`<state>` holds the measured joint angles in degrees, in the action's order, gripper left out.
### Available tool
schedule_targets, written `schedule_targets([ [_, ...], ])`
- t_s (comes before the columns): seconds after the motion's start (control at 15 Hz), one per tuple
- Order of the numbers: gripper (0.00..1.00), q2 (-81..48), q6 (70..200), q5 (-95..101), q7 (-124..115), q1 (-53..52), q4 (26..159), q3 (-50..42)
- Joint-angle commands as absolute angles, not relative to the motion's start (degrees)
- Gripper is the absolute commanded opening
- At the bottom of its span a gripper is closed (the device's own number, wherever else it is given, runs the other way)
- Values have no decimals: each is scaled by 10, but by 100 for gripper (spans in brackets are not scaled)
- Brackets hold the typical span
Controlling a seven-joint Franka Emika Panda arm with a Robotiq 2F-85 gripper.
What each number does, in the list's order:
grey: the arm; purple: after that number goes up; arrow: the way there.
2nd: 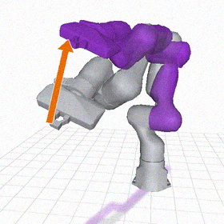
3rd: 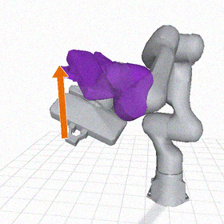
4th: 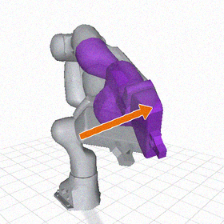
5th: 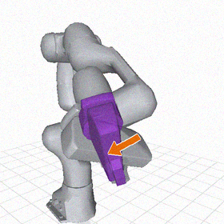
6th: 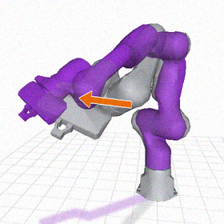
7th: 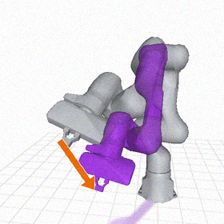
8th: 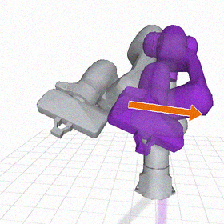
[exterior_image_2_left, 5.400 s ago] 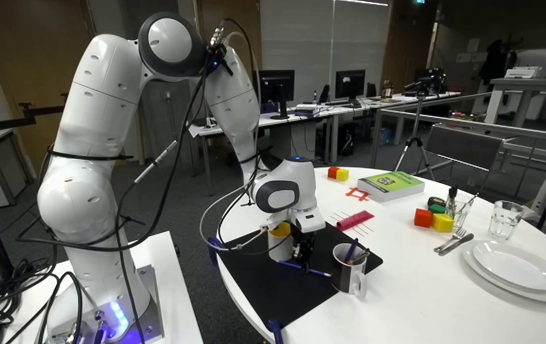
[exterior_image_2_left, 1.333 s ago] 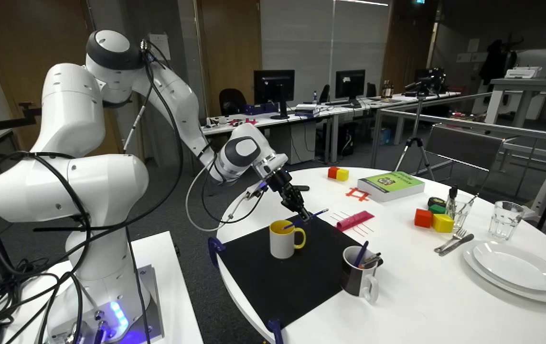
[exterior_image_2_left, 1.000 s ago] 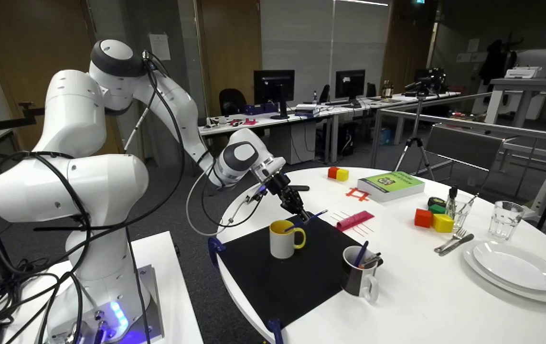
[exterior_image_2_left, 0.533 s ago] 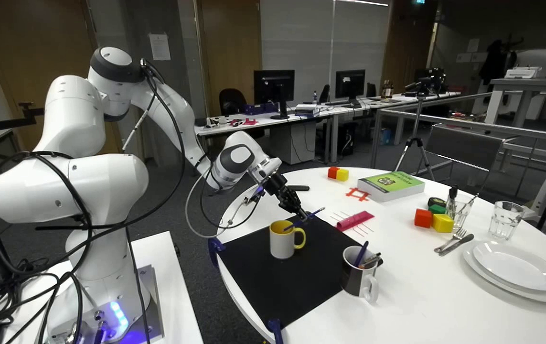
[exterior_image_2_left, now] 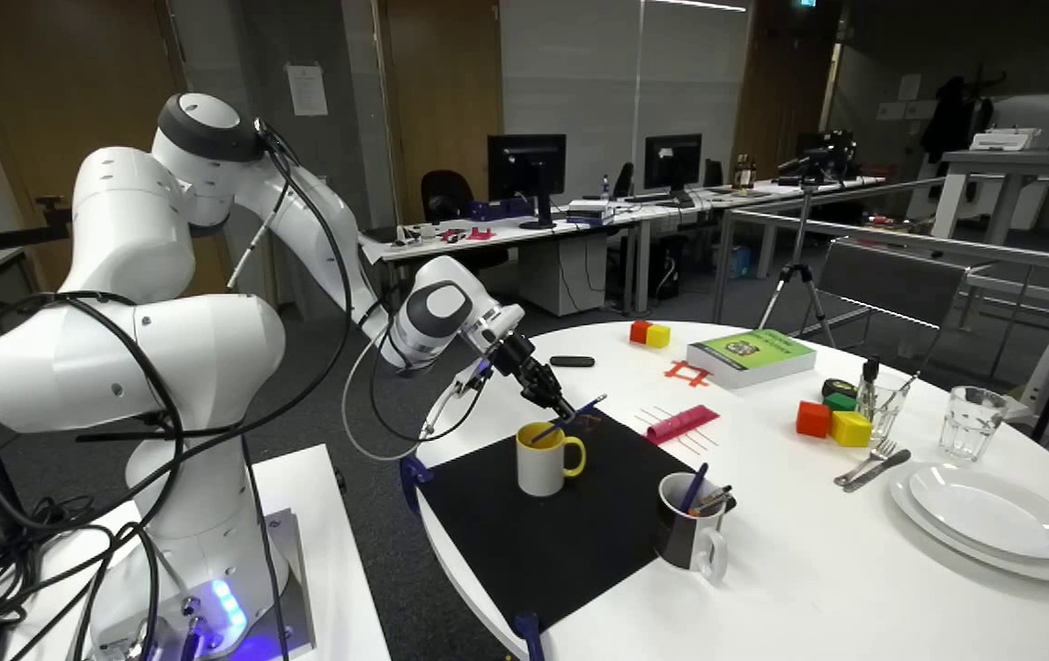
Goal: Put the pencil into the white cup
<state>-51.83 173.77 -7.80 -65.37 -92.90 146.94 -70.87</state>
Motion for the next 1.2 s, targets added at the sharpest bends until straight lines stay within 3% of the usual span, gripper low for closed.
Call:
schedule_targets([
  [0.0, 2, -524, 1773, -106, -620, -966, 1507, -720],
  [0.13, 2, -524, 1777, -115, -609, -976, 1516, -721],
  [0.2, 32, -523, 1774, -119, -600, -981, 1519, -722],
  [0.33, 39, -526, 1776, -128, -590, -988, 1524, -723],
  [0.87, 99, -523, 1776, -156, -571, -1008, 1535, -733],
  [1.13, 100, -511, 1784, -172, -566, -1030, 1554, -763],
])
